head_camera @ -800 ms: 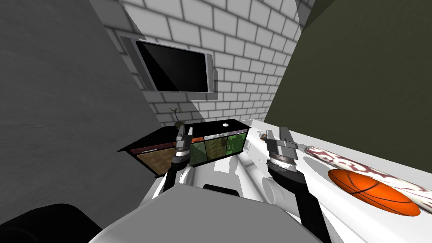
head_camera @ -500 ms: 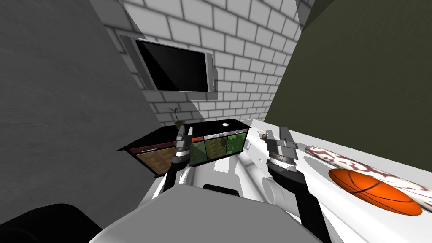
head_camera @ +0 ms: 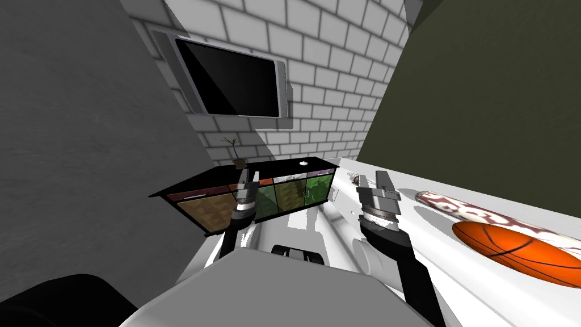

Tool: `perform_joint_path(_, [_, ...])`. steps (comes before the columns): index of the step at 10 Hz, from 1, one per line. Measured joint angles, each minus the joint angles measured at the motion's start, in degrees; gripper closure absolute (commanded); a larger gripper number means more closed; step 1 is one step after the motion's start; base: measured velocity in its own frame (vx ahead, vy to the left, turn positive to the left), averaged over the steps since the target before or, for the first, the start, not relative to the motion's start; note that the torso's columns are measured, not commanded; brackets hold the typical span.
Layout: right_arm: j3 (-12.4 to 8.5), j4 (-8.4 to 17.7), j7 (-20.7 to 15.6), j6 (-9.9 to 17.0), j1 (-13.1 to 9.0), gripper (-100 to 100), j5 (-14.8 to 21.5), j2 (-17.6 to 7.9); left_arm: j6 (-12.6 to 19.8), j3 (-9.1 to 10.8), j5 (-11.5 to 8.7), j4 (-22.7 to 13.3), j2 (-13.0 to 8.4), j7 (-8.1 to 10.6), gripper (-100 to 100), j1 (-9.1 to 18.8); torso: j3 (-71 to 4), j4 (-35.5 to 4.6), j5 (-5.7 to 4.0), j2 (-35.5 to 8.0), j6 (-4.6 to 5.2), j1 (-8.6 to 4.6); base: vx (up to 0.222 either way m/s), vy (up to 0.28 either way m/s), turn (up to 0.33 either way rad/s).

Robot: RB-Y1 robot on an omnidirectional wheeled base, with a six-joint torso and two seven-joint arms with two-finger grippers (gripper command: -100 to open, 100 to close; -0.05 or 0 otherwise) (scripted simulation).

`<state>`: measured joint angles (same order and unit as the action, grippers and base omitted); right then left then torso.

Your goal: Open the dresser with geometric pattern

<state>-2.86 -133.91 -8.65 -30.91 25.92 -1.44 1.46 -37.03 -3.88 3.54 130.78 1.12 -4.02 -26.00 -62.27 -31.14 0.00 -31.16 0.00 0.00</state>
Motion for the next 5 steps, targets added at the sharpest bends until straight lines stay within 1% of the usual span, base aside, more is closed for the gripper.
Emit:
perform_joint_path(1, [0.00,0.00,0.00,0.00,0.00,0,0.00,0.00,0.00,0.00,0.00,0.00,0.00,0.00,0,0.00,-8.46,-4.23,0.00,-4.23,0.00,0.00,0.000,0.000,0.000])
perform_joint_path(2, [0.00,0.00,0.00,0.00,0.00,0,0.00,0.00,0.00,0.00,0.00,0.00,0.00,0.00,-100,0.00,-16.92,-8.46,0.00,-8.46,0.00,0.00,0.018,-0.010,0.006])
perform_joint_path(3, [0.00,0.02,0.00,0.00,0.01,0,0.00,0.00,-0.24,0.02,-0.07,-0.34,-1.17,0.04,-100,-0.08,-20.88,-10.34,0.00,-10.36,0.00,-0.01,0.032,-0.017,0.009])
perform_joint_path(5, [0.00,0.03,0.00,0.00,0.01,0,0.00,0.00,-1.12,0.04,-0.21,-1.74,-3.95,0.12,-100,0.06,-22.30,-11.05,0.00,-10.98,0.00,-0.02,0.046,-0.020,0.011])
